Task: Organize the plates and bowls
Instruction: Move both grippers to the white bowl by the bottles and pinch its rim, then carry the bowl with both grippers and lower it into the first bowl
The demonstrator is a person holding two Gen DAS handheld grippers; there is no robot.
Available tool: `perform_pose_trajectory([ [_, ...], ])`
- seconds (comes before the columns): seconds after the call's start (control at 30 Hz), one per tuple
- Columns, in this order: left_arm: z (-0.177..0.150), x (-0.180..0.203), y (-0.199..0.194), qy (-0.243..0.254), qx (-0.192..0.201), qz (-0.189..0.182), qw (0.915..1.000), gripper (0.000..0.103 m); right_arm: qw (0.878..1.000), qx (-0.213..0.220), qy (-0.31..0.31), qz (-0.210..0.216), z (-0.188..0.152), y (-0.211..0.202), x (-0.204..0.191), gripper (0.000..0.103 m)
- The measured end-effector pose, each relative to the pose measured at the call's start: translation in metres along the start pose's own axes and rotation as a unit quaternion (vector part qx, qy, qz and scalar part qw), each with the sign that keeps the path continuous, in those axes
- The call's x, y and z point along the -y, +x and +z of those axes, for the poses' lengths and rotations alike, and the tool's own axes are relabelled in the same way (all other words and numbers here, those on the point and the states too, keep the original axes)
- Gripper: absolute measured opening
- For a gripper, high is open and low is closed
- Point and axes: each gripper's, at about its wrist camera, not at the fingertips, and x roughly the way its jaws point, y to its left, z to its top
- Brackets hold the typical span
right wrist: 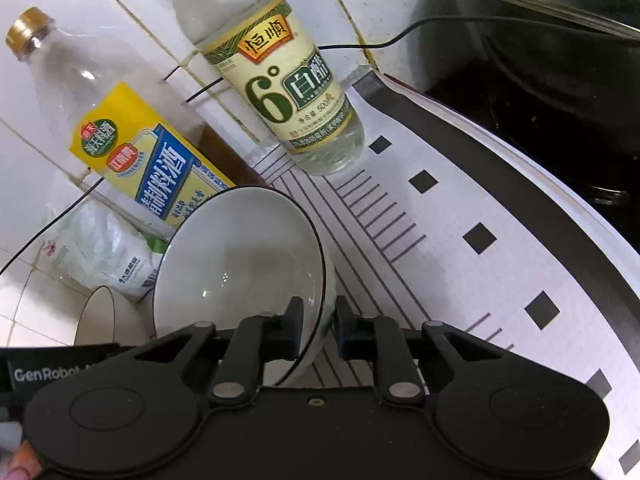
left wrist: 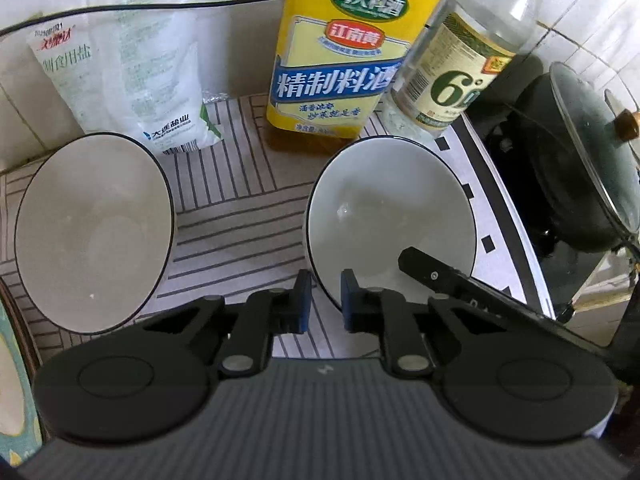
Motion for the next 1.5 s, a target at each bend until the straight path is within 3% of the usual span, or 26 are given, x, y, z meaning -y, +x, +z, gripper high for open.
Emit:
perform_pose_trajectory([
  [0.4,-0.026,0.008,-0.048,0.001,0.011,0.013,0.9999,0.014,0.999,-0.023,0.019,0.041,-0.011,-0.037,-0.002,0.019],
  [1.03,-0.104,0.011,-0.153,-0.029,0.046,0.026,0.9982,0.014,0.991,-0.037,-0.064,0.108,-0.041,-0.133,-0.031,0.019],
  [1.5,-0.153,-0.01,-0.175,-0.103,0.046,0.053,0.9921,0.014,0.978,-0.082,-0.137,0.138,-0.074,-0.135,-0.06,0.019],
])
